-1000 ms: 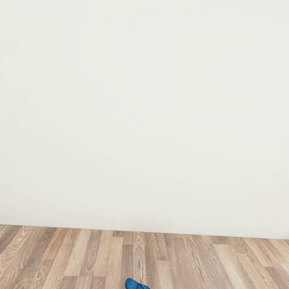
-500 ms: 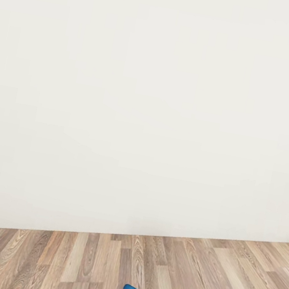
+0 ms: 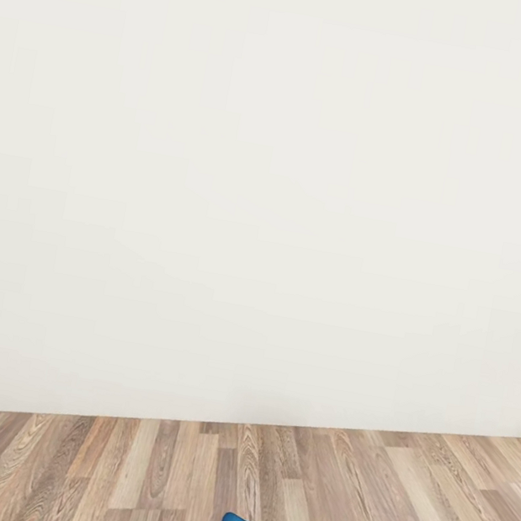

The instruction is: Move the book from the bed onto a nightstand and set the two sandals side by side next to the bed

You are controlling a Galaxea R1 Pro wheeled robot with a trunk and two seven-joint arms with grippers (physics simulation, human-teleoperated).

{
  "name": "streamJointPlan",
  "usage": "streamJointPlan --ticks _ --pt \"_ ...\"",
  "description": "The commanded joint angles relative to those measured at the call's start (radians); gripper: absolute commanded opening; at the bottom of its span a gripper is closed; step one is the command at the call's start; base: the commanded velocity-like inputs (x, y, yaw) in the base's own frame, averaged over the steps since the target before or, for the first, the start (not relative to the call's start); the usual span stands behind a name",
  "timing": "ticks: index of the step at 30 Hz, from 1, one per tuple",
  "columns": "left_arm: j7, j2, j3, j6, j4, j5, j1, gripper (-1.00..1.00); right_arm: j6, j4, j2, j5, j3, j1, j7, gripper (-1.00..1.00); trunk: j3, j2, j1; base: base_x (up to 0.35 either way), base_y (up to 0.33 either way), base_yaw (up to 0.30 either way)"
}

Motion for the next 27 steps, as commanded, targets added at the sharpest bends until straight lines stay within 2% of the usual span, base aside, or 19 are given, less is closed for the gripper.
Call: streamJointPlan --ticks 1,11,15,17,18,19,20,22,24,26,27 --pt "0.0 0.0 0.0 -0.003 0.0 0.007 0.0 1.0 -0.002 0.0 0.0 -0.007 0.0 0.0 0.0 1.0 -0.001 -0.001 0.0 0.0 0.0 0.0" --pt "0.0 0.0 0.001 -0.003 0.0 0.007 0.0 1.0 0.004 -0.007 -0.004 0.001 -0.001 -0.001 0.001 1.0 -0.001 -0.001 0.0 0.0 0.0 0.0" --pt "0.0 0.0 0.002 -0.003 -0.001 0.007 0.0 1.0 0.043 -0.104 -0.006 0.004 -0.001 -0.001 -0.003 1.0 -0.001 -0.001 0.0 0.0 0.0 0.0" --pt "0.0 0.0 0.002 -0.003 -0.001 0.007 0.0 1.0 0.119 -0.19 -0.006 0.01 -0.001 -0.002 -0.006 1.0 -0.001 -0.001 0.0 0.0 0.0 0.0" --pt "0.0 0.0 0.002 -0.003 -0.001 0.007 0.0 1.0 0.202 -0.25 -0.006 0.022 -0.001 -0.003 -0.007 1.0 -0.001 -0.001 0.0 0.0 0.0 0.0" --pt "0.0 0.0 0.002 -0.003 -0.001 0.007 0.0 1.0 0.252 -0.279 -0.006 0.03 -0.001 -0.004 -0.008 1.0 -0.001 -0.001 0.0 0.0 0.0 0.0" --pt "0.0 0.0 0.002 -0.003 -0.001 0.007 0.0 1.0 0.365 -0.336 -0.006 0.052 0.0 -0.005 -0.008 1.0 -0.001 -0.001 0.0 0.0 0.0 0.0" --pt "0.0 0.0 0.002 -0.003 -0.001 0.007 0.0 1.0 0.482 -0.392 -0.006 0.082 0.0 -0.013 -0.008 1.0 -0.001 -0.001 0.0 0.0 0.0 0.0" --pt "0.0 0.0 0.002 -0.003 -0.001 0.007 0.0 1.0 0.681 -0.496 -0.006 0.147 0.0 -0.068 -0.003 1.0 -0.001 -0.001 0.0 0.0 0.0 0.0" --pt "0.0 0.001 0.003 -0.003 -0.001 0.007 0.0 1.0 0.766 -0.544 -0.006 0.182 0.001 -0.124 -0.001 1.0 -0.001 -0.001 0.0 0.0 0.0 0.0" --pt "0.0 0.001 0.003 -0.003 -0.001 0.007 0.0 1.0 0.784 -0.554 -0.006 0.19 0.002 -0.141 0.0 1.0 -0.001 -0.001 0.0 0.0 0.0 0.0"
